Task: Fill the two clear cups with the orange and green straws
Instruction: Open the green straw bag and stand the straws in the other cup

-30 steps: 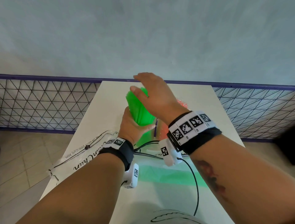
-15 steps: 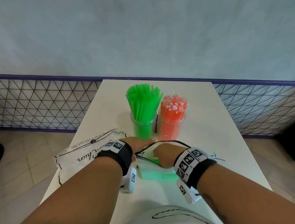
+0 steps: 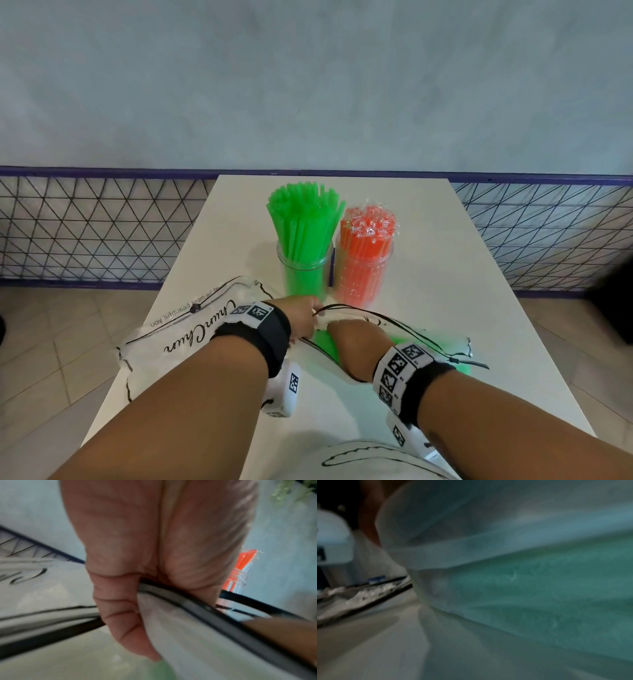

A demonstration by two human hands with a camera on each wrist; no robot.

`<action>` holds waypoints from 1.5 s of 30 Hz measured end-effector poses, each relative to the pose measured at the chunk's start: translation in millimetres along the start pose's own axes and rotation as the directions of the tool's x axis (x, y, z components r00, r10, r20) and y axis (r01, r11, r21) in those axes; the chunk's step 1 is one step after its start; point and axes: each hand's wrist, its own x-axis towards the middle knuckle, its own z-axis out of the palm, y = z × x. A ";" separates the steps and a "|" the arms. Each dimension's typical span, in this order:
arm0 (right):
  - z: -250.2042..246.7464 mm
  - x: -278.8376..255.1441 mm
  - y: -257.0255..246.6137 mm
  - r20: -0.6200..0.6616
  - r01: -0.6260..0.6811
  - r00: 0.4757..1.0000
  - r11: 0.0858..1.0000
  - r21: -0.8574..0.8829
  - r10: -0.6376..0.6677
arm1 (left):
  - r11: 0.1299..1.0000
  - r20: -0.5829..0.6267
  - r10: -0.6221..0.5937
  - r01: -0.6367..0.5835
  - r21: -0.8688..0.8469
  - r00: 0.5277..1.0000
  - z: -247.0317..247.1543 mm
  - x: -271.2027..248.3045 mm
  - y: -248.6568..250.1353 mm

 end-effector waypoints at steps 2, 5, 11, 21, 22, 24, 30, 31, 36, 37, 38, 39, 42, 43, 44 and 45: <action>-7.4 2.0 5.2 -0.038 0.005 0.999 0.999 0.051 -0.003 | 0.998 -0.015 0.029 -0.028 0.060 0.999 -3.7 -2.4 3.5; -20.0 3.0 10.8 -0.054 0.015 0.999 0.987 0.157 -0.006 | 0.990 -0.037 0.046 -0.041 0.134 0.998 -10.0 -3.3 4.1; -65.2 -15.5 12.6 -0.105 0.105 0.992 0.886 0.452 -0.064 | 0.988 0.010 -0.035 0.033 0.153 0.999 -16.9 -4.0 4.9; -170.4 -17.9 13.0 -0.494 0.424 0.820 0.273 0.864 0.289 | 0.891 -0.391 -0.161 -0.036 -0.452 0.906 -40.8 -0.8 -13.2; -179.9 -14.5 11.3 -0.523 0.477 0.795 0.215 0.852 0.308 | 0.866 -0.521 -0.254 -0.048 -0.498 0.815 -45.0 -2.9 -11.8; -195.7 -3.8 6.5 -0.565 0.546 0.755 0.159 0.823 0.333 | 0.761 -0.661 -0.293 -0.250 -0.599 0.691 -51.8 1.2 -8.0; -223.7 31.0 -15.7 -0.607 0.566 0.719 0.221 0.794 0.338 | 0.567 -0.660 -0.130 -0.490 -0.662 0.740 -69.1 26.2 -5.6; -226.6 35.5 -17.9 -0.610 0.566 0.709 0.229 0.792 0.355 | 0.558 -0.657 -0.126 -0.494 -0.667 0.743 -69.7 29.7 -6.5; -238.5 52.2 -22.8 -0.631 0.562 0.636 0.295 0.773 0.445 | 0.582 -0.678 -0.134 -0.496 -0.644 0.723 -72.8 31.0 -3.2; -238.9 55.4 -24.1 -0.633 0.555 0.621 0.312 0.771 0.462 | 0.586 -0.688 -0.140 -0.501 -0.637 0.712 -73.7 31.7 -3.0; -237.9 57.9 -25.6 -0.635 0.550 0.609 0.324 0.770 0.475 | 0.579 -0.691 -0.142 -0.507 -0.639 0.708 -74.3 31.7 -3.3; -236.5 60.6 -27.2 -0.638 0.545 0.597 0.337 0.768 0.487 | 0.569 -0.693 -0.139 -0.515 -0.641 0.707 -75.0 31.6 -3.7; -231.0 63.3 -31.3 -0.653 0.533 0.559 0.382 0.755 0.510 | 0.541 -0.684 -0.136 -0.525 -0.657 0.717 -76.1 34.1 -6.1; -229.5 63.0 -31.8 -0.659 0.537 0.546 0.388 0.749 0.516 | 0.534 -0.682 -0.134 -0.527 -0.661 0.719 -75.6 36.0 -7.2; -228.3 62.6 -31.6 -0.663 0.545 0.531 0.387 0.744 0.527 | 0.531 -0.684 -0.130 -0.533 -0.659 0.718 -75.3 36.2 -7.4; -228.0 62.8 -30.9 -0.664 0.552 0.509 0.384 0.740 0.548 | 0.528 -0.691 -0.126 -0.541 -0.654 0.712 -74.6 37.3 -8.2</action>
